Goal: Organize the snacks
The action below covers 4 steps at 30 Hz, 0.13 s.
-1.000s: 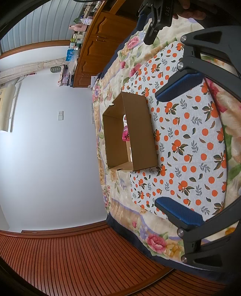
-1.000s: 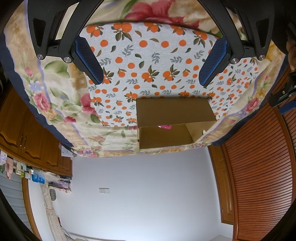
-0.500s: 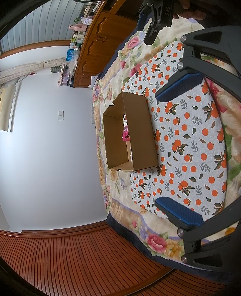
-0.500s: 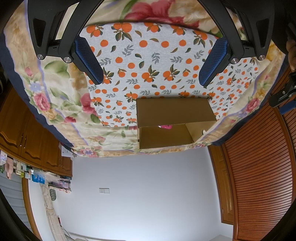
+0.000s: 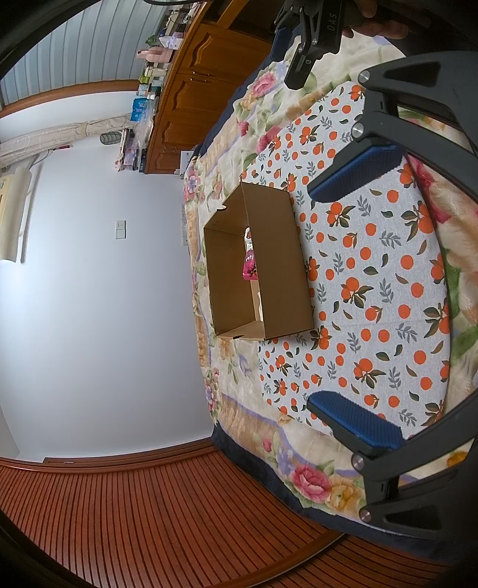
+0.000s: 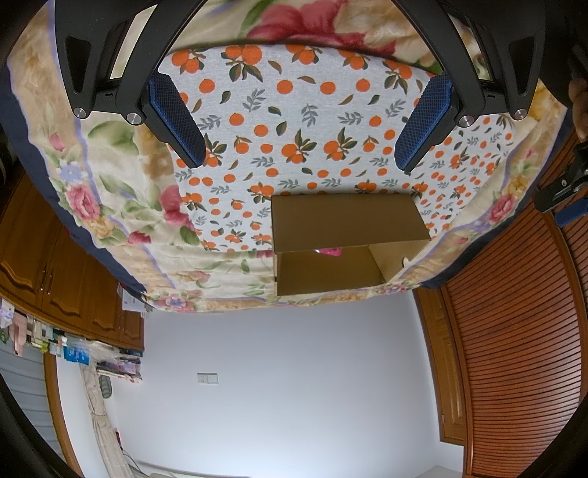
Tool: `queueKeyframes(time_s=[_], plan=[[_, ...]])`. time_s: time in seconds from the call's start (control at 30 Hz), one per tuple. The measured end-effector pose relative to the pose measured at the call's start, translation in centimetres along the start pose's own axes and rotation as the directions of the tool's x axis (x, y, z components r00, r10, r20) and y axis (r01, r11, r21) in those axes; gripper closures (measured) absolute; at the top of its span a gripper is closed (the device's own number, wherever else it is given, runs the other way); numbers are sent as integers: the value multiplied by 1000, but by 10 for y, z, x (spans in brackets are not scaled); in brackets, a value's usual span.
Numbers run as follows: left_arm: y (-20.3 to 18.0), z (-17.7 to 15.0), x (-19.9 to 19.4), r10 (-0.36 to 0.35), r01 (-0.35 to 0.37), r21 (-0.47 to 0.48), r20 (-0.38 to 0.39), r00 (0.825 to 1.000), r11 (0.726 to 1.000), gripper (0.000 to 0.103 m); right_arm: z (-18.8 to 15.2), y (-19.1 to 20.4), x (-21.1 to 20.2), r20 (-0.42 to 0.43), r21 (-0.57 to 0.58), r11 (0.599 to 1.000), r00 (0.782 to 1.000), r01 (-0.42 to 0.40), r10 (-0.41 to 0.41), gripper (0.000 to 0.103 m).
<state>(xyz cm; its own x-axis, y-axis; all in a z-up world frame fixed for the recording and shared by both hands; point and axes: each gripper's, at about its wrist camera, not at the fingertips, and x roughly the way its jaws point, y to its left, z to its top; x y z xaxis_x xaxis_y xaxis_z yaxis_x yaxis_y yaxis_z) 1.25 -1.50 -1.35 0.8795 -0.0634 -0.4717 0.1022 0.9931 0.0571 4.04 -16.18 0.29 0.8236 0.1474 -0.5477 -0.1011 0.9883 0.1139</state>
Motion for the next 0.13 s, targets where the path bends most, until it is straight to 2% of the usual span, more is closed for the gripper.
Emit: queueKeyframes(time_s=[0.13], plan=[[0, 0, 0, 0, 0, 0, 0, 1000, 1000, 0, 0, 0, 0, 1, 0, 1000, 1000, 1, -1, 0]])
